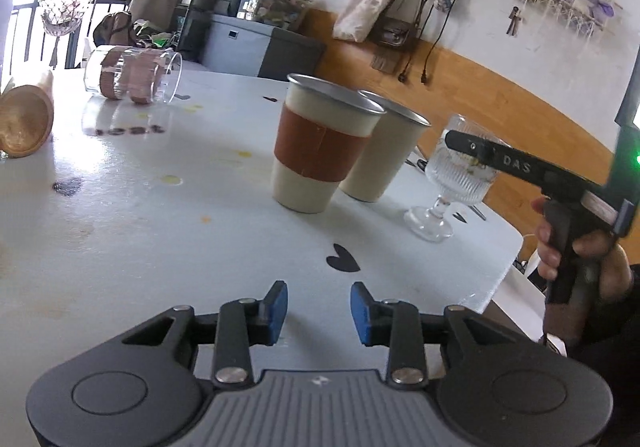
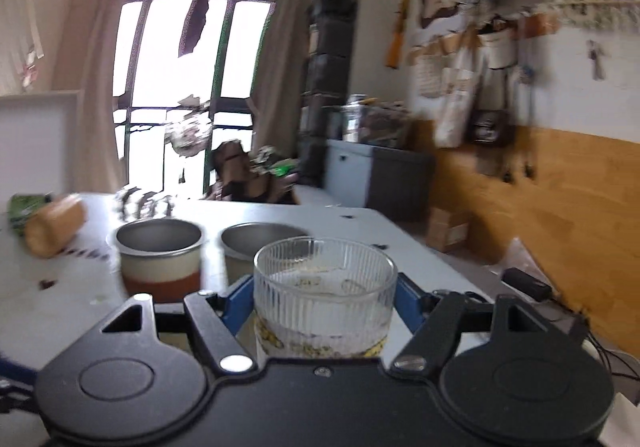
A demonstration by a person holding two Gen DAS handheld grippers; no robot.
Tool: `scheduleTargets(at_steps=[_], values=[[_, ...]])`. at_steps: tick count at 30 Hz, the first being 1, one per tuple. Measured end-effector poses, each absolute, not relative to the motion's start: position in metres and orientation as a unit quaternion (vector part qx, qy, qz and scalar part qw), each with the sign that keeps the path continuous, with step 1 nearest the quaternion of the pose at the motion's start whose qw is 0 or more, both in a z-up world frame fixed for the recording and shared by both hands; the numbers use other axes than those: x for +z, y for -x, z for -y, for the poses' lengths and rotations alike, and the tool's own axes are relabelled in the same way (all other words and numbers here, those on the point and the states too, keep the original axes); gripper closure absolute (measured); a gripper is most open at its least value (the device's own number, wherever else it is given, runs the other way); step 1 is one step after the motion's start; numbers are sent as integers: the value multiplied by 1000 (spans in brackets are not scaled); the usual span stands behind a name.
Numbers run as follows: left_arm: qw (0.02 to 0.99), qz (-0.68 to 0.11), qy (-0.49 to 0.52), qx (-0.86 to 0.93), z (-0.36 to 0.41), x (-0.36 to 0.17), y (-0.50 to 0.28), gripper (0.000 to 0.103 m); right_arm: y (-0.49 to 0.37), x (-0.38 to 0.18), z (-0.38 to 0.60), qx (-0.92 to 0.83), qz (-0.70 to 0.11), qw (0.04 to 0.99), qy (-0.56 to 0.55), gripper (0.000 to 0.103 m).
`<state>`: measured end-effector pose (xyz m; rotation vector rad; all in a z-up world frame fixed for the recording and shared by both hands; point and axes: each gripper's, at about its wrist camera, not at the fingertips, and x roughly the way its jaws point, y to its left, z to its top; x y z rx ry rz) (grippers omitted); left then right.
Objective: Flip cup upright
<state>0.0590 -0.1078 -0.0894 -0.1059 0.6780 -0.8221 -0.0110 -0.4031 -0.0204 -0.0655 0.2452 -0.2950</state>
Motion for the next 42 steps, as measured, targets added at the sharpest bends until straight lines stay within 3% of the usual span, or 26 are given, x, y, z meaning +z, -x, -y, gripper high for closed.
scheduleTargets(at_steps=[11, 24, 25, 27, 32, 35, 42], values=[[871, -317, 39, -373, 112, -88, -59, 67, -56, -26, 465, -207, -120, 971, 5, 29], [878, -311, 42, -361, 113, -82, -59, 66, -69, -24, 455, -186, -132, 974, 10, 28], [879, -309, 42, -359, 112, -80, -59, 66, -67, -23, 455, -182, -131, 975, 8, 27], [883, -303, 41, -356, 111, -75, -56, 65, -59, -17, 451, -189, -119, 975, 12, 11], [902, -277, 37, -330, 106, -57, -45, 45, -26, 3, 441, -185, -99, 977, -21, 1], [916, -258, 32, -306, 103, -45, -37, 29, 7, 9, 422, -162, -89, 982, -31, 0], [942, -217, 18, -255, 92, -28, -9, 8, 60, 1, 370, -155, -96, 983, -3, 0]])
